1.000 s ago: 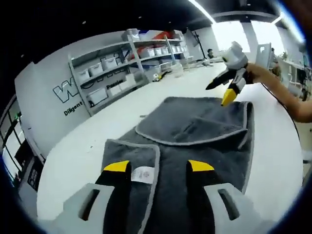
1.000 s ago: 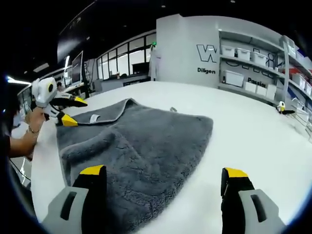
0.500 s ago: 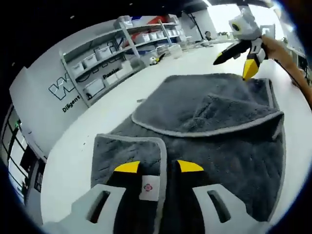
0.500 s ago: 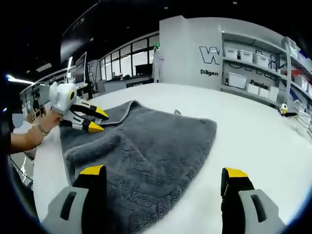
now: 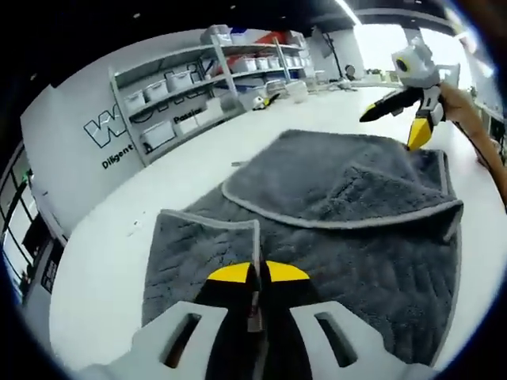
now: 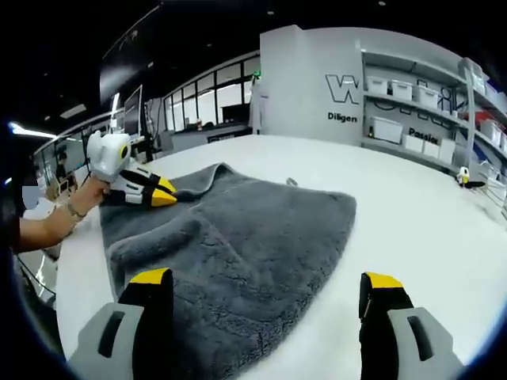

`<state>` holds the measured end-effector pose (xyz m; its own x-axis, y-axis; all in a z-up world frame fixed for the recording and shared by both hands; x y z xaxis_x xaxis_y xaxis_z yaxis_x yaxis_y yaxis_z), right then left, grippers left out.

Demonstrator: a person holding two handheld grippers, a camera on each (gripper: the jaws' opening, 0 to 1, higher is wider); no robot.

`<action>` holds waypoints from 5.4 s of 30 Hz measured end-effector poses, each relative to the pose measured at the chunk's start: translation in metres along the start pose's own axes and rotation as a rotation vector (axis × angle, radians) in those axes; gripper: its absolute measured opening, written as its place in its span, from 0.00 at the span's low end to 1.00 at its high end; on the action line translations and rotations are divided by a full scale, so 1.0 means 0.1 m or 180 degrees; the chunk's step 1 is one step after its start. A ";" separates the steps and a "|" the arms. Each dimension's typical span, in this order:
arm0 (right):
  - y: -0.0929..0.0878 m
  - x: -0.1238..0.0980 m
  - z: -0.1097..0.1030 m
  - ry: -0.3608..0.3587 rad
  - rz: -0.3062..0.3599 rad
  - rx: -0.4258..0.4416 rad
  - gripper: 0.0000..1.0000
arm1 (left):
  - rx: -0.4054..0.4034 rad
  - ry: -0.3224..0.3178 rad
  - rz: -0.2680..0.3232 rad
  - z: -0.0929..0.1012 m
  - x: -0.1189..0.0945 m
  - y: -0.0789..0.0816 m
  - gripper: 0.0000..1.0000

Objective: Open the folded towel by lifting each exposed corner and separating the folded layers until the towel lies flat within the target outline without major curled edges

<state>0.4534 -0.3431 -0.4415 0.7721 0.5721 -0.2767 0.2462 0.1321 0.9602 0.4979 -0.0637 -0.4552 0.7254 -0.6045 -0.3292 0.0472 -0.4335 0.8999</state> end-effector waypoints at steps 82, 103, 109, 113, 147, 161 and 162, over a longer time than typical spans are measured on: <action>-0.09 0.00 -0.01 0.0011 -0.0092 0.0076 0.99 | -0.0796 0.1503 0.0126 -2.16 -0.92 -0.77 0.70; -0.06 0.02 -0.08 0.0155 -0.0078 0.0084 0.99 | -0.0859 0.0514 0.0868 -1.21 -1.40 -0.40 0.99; -0.01 -0.02 -0.44 0.0390 -0.0017 -0.0011 0.98 | -0.0958 0.0349 0.0844 -1.14 -1.39 -0.45 0.99; -0.05 -0.04 -0.73 0.0478 -0.0056 -0.0146 0.99 | -0.0971 0.0306 0.0894 -1.15 -1.41 -0.43 0.99; -0.04 0.20 -1.63 0.0309 -0.0020 -0.1197 0.00 | -0.0509 0.0334 0.0733 -1.06 -1.42 -0.41 0.97; 0.24 0.03 -1.51 0.0138 0.0176 -0.1377 0.00 | -0.0527 0.0355 0.0684 -1.06 -1.43 -0.44 0.97; 0.26 0.02 -1.49 0.0122 0.0191 -0.1388 0.00 | -0.0529 0.0352 0.0682 -1.06 -1.43 -0.44 0.97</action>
<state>0.3736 -0.2181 -0.4112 0.7531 0.6178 -0.2263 -0.0749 0.4222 0.9034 0.4645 0.1131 -0.4177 0.8010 -0.5900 -0.1017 -0.0099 -0.1829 0.9831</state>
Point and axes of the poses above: the point that each gripper's makers call its tool centre point, and the gripper's own axes: x roughly forward along the fingers, z roughly to its right, y roughly out of its top, the point moved 4 cm from there along -x, roughly backward along the fingers, and after that the axes turned 12 degrees about z, right-handed, at the moved point
